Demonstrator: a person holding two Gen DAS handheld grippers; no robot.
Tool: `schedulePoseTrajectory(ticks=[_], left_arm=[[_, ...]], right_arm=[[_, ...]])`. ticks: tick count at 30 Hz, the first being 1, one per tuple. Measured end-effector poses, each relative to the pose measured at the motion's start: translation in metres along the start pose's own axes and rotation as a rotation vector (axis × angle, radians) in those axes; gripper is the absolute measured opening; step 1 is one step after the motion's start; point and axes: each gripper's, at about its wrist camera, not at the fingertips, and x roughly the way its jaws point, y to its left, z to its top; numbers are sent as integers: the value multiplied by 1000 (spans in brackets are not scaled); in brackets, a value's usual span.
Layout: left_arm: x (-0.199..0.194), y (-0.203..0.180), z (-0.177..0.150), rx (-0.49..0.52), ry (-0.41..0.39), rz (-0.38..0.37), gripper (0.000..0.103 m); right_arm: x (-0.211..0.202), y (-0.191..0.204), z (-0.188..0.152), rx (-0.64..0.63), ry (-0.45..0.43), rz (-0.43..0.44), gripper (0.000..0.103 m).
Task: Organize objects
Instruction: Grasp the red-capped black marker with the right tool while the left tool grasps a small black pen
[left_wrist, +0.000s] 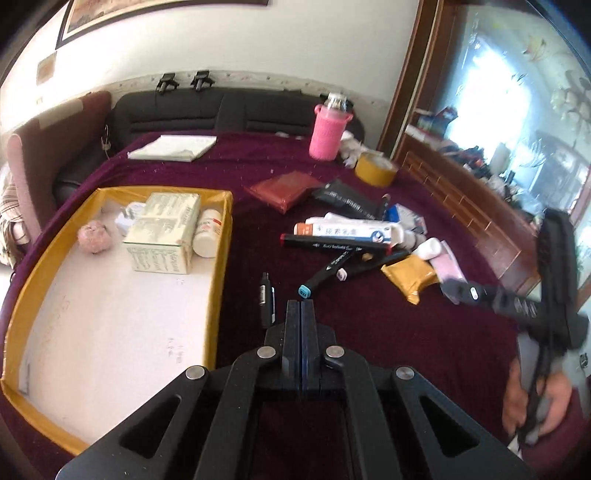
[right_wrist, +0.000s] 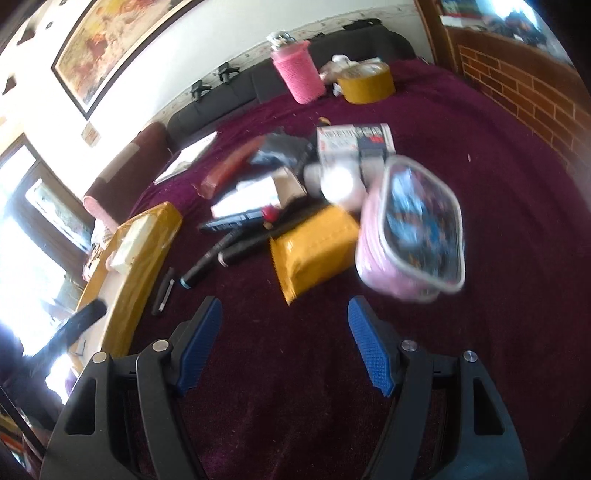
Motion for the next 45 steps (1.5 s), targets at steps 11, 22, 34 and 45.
schedulePoseTrajectory(ticks=[11,22,34,45], left_arm=[[-38,63,-15,-106,-30,-50,0],[-23,81,-26,-135,9,-91,0],[17,26,-2,-6,109,-68,11],[113,8,19,14,268,142,14]], right_arm=[[121,94,82,-345,276,-49,69],[183,119,61,-556,447,-243,19],[86,72,50,-219,341,91,12],[27,35,-2,-108,300,231,12]])
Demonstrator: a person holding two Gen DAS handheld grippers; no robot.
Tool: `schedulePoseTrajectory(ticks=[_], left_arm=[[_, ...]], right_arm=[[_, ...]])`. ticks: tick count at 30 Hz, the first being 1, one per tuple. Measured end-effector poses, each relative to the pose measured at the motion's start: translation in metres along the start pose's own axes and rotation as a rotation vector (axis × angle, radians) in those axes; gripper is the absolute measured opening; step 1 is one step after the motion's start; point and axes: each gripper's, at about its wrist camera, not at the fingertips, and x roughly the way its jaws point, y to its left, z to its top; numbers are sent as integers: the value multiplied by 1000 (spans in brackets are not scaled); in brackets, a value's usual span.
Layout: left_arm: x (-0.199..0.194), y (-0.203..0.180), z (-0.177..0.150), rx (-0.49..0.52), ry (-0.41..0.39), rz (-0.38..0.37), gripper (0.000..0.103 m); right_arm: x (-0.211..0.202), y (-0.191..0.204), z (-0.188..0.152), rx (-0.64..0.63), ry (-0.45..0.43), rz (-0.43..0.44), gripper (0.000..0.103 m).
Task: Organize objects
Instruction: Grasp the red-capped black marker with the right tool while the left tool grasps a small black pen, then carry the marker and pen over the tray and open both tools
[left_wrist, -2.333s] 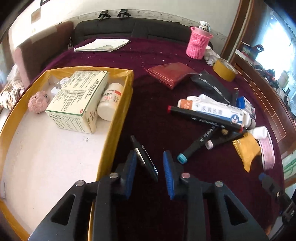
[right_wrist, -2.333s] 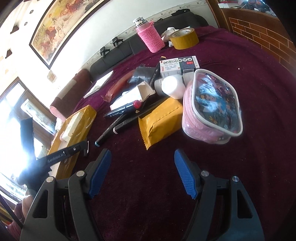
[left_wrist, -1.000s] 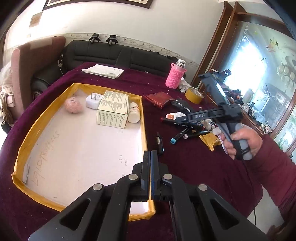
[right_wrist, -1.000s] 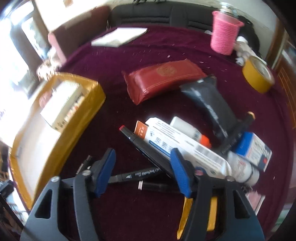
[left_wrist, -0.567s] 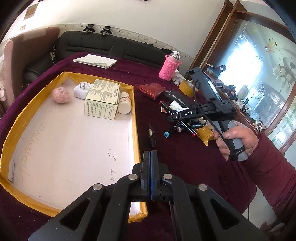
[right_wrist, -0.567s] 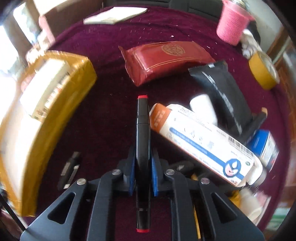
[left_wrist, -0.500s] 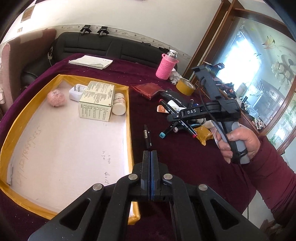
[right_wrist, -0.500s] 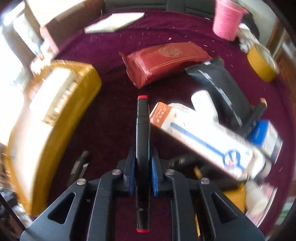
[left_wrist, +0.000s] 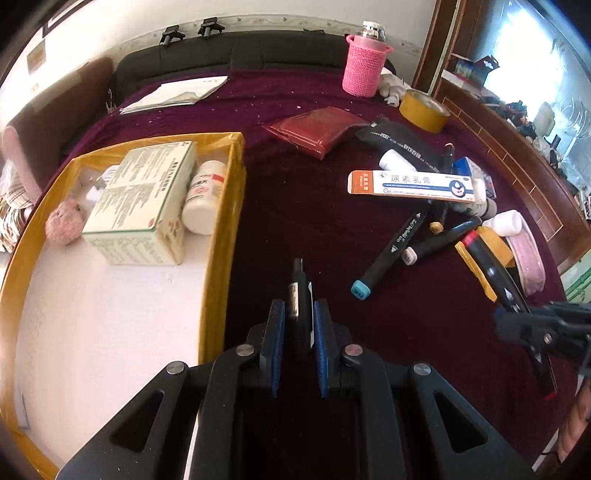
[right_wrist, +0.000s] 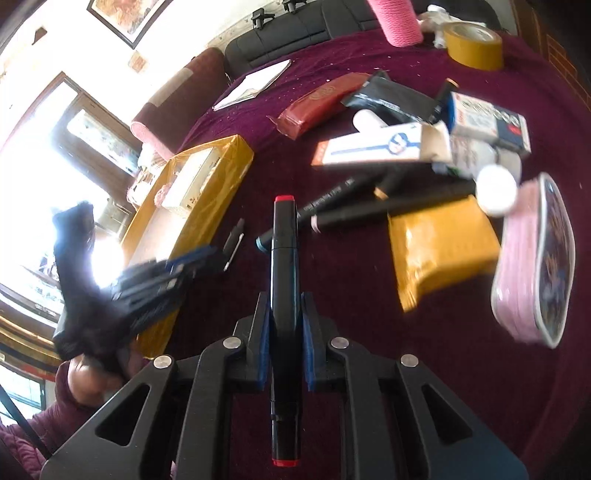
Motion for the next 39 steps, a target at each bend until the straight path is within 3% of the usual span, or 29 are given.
schedulePoseTrajectory(ticks=[3,5,7,9,10,11,13,15,17,20,25,29,35,39], left_arm=[[11,-9,3,44,4,84,15],[17,-22,2,114,9,154,26],[20,-37,-4,205,-14,234,26],[21,-43,-6,238,-24,266,25],[21,-40,-6,226,-20,252,24],[19,-35,-5,201,-13,200,16],[14,-21,-4,137,14,47,9],[5,-14,-6,130,-22,56,9],[6,-9,-7,119,5,18,9],[11,-8,-4,93,30,31,9],[17,-32,0,159,32,144,12],[20,-51,-7,225,-9,212,8],[-5,-37,-12,148,-72,68,8],[-47,-13,-14,71,-142,-21,8]], right_arm=[[3,-6,-1,18,-16,22,12],[4,-10,-3,34,-20,46,12],[5,-12,-7,38,-22,55,12],[7,-12,-9,41,-22,62,12],[8,-12,-10,43,-21,67,12],[10,-12,-11,46,-20,69,12],[9,-13,-15,50,-22,66,12],[10,-14,-17,57,-26,72,12],[11,-15,-19,58,-35,87,12],[11,-15,-20,58,-42,105,12],[11,-17,-22,64,-44,118,12],[9,-18,-26,81,-44,136,12],[5,-3,-26,65,-45,140,12],[6,15,-22,48,-44,152,12]])
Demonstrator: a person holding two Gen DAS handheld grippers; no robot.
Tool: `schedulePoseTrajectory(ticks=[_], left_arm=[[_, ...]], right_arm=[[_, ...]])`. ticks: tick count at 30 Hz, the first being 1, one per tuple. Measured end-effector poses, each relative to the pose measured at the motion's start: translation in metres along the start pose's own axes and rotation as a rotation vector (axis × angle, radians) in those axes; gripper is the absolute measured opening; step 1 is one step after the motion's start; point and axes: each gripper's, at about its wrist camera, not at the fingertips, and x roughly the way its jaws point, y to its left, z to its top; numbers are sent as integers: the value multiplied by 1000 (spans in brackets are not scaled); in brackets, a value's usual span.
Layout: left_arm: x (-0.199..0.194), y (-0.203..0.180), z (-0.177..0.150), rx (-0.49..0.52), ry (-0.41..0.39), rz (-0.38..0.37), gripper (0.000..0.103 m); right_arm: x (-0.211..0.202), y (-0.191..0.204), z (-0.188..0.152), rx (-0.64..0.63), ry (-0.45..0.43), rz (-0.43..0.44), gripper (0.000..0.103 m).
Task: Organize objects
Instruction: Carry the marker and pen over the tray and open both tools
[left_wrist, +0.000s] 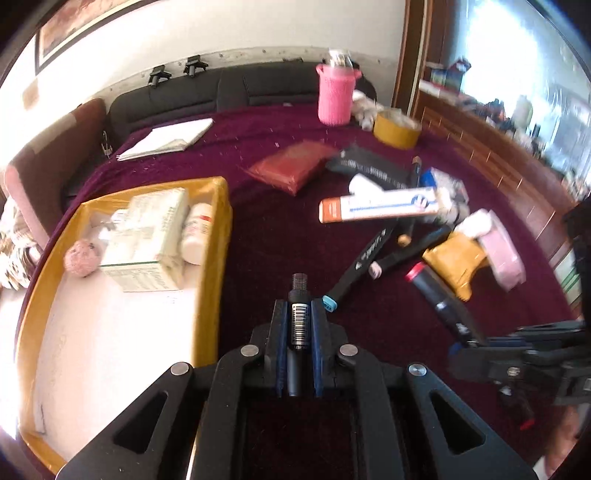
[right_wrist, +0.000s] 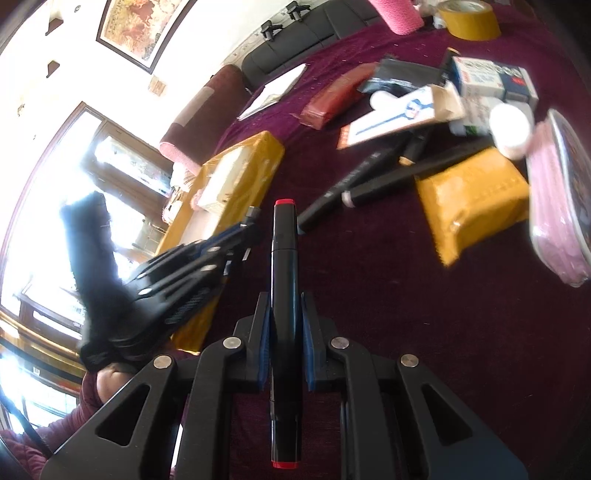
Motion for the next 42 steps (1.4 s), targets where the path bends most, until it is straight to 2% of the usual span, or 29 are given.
schedulePoseTrajectory(ticks=[4,7,10,14,22,27,28,29,31,32,33,35,38,42], left_arm=[[-40,47,6,-87,-48,-27,9],[-54,97,10,-169,-56,4,9],[-52,144,14,-207,-29,77,9],[-24,196,17,-277,49,98,9],[21,233,10,-280,113,146,9],[27,247,6,-341,124,105,9],[24,250,5,-359,109,90,11],[22,254,5,-378,96,81,20],[20,261,2,-421,77,51,36],[19,263,1,-442,66,24,38],[17,263,0,-452,58,28,38],[17,259,-2,-455,58,33,42],[16,247,-5,-418,67,84,44],[18,229,-9,-351,103,172,45]], right_arm=[[11,28,9,-24,17,30,12],[28,53,20,-39,39,78,12],[54,78,30,-44,71,120,13],[103,104,44,-11,133,150,13],[197,133,60,10,231,46,13],[240,143,77,-8,242,-44,13],[246,144,80,-11,241,-58,13],[252,144,84,-10,233,-80,14],[256,142,89,15,211,-103,15],[257,140,89,32,209,-87,21],[256,140,89,41,205,-75,27],[244,141,88,25,164,-81,29],[214,147,83,-42,84,-109,31],[169,139,68,-74,-5,-149,40]])
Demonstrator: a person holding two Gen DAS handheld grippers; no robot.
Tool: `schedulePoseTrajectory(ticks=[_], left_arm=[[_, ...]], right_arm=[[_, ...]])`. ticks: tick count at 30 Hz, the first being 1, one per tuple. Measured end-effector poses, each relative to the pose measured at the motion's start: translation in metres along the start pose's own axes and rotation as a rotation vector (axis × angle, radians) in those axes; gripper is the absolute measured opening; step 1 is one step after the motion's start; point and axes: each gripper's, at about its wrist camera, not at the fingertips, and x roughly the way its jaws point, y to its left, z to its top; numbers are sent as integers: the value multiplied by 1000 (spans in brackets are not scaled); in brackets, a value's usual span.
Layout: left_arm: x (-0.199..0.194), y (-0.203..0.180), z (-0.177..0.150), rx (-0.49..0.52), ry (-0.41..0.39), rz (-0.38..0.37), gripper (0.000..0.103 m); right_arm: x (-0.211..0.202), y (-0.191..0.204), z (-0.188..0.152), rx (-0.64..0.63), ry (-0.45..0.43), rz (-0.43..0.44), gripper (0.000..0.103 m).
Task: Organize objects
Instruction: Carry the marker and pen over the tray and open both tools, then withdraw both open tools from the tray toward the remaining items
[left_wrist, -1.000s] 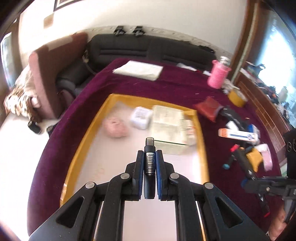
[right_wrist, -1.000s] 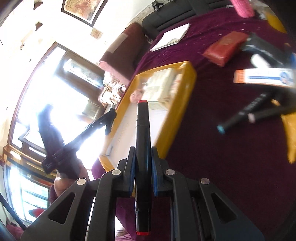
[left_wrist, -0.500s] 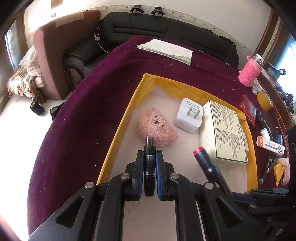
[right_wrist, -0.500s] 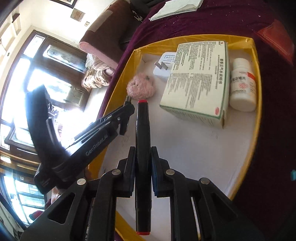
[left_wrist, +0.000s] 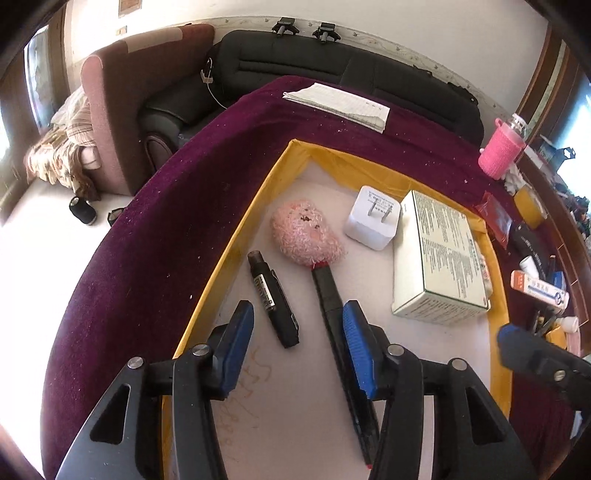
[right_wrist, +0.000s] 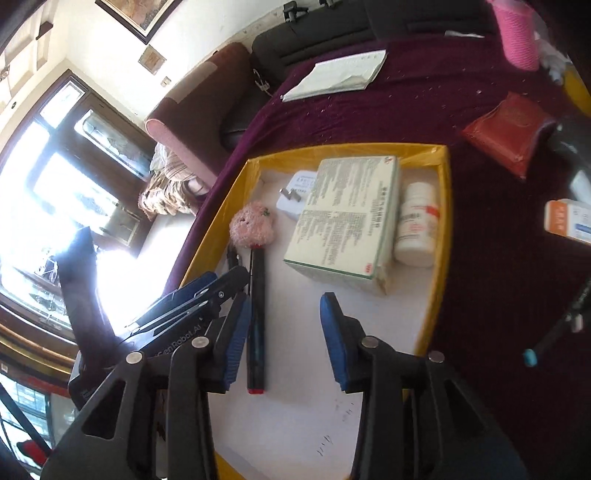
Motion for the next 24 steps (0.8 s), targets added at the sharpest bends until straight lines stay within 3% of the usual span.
schedulePoseTrajectory(ticks=[2,6,11,14,18,19,20,21,22,23,24], left_arm=[[-1,-7,-7,22,9,23,51],[-10,-9,-21,5,0,26,53],[-30,-1,-26,-81,-60,-51,58],[-71,-13,-32,-113,-167,-113,58],[-141,-60,-48,-59,-380,-151,58],[-158,-73,-53,-44,-451,-146,65],[-172,-85,-59,-30,-524,-147,89],[-182,-98,-66,-16,-595,-154,103],[-186,-109,-72,-4,-641,-170,102],[-182,-121,-76,17,-634,-205,102],[-171,-134,-76,48,-573,-247,102]], right_arm=[[-17,-5,-10,7,-26,14,40],[-40,-21,-21,33,-72,41,40],[-78,-48,-38,37,-125,-10,44],[-117,-69,-40,0,-188,-110,44],[-176,-91,-23,-64,-270,-293,44],[-192,-93,-19,-79,-316,-325,44],[-213,-95,-17,-94,-388,-360,50],[-234,-100,-17,-108,-473,-372,74],[-251,-108,-20,-123,-552,-339,90],[-259,-116,-23,-128,-601,-301,103],[-266,-131,-24,-106,-617,-286,103]])
